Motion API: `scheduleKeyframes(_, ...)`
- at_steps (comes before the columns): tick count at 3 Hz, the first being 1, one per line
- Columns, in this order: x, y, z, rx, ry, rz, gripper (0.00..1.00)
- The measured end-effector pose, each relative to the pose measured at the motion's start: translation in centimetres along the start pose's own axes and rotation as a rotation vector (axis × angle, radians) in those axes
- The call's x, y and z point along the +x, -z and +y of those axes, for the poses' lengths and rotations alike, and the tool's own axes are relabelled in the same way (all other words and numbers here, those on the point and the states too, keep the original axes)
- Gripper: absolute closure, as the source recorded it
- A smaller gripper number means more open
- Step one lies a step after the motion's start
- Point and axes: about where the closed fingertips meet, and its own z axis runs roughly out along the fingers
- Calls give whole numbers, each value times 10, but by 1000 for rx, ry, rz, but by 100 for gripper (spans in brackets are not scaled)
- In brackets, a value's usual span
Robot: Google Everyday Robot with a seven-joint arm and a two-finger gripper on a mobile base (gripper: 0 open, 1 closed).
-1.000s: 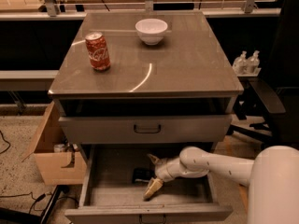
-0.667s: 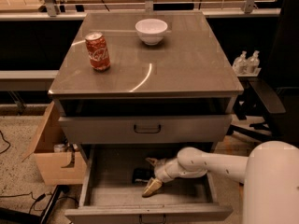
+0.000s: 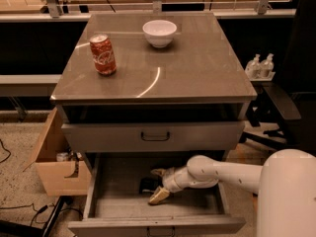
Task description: Pick rxbar blueberry from middle drawer and place on counter
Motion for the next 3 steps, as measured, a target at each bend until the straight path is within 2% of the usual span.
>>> scheduleKeyframes(1,-4,4,0,0,0,0,87)
scheduleKeyframes(2,-5,5,0,0,0,0,100)
scheduleKeyframes(3,-6,5,0,0,0,0,100)
